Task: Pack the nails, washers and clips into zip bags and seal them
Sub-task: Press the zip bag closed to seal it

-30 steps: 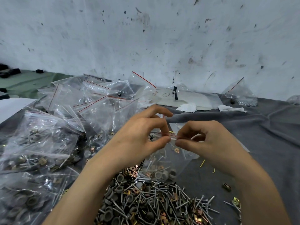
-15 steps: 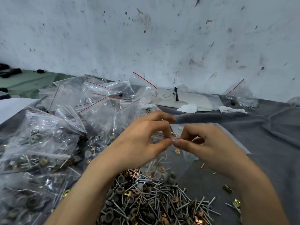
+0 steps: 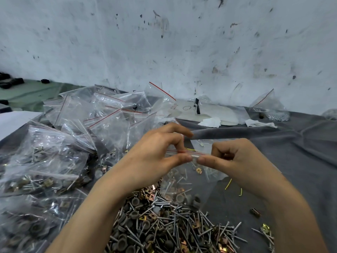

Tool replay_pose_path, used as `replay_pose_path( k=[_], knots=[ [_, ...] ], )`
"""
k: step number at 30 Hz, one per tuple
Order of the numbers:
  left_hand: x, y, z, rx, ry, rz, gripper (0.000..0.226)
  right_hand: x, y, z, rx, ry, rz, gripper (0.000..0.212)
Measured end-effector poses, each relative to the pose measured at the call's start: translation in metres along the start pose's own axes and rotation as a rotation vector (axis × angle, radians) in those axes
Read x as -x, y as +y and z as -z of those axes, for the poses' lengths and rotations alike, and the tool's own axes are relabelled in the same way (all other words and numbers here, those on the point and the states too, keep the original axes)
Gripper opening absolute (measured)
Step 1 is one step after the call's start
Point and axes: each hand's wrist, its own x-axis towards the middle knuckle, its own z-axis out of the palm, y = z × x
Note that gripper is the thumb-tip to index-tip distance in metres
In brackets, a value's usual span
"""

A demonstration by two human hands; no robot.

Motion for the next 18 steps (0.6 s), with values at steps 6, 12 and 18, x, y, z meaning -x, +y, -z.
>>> replay_pose_path(
  k=[6,12,18],
  knots=[
    [0.0,-0.003,0.004,0.0,0.015,0.033,0.024,0.006,0.002,0.013,-0.146,-0.134,-0.008,0.019],
    [0.0,-0.002,0.001,-0.039,0.005,-0.006,0.018,0.007,0.004,0.017,-0.133,-0.124,0.013,0.011],
    [0.0,0.0,-0.001,-0.061,-0.048,-0.05,0.004,0.003,0.0,0.007,-0.202,-0.087,-0.013,0.01]
  ],
)
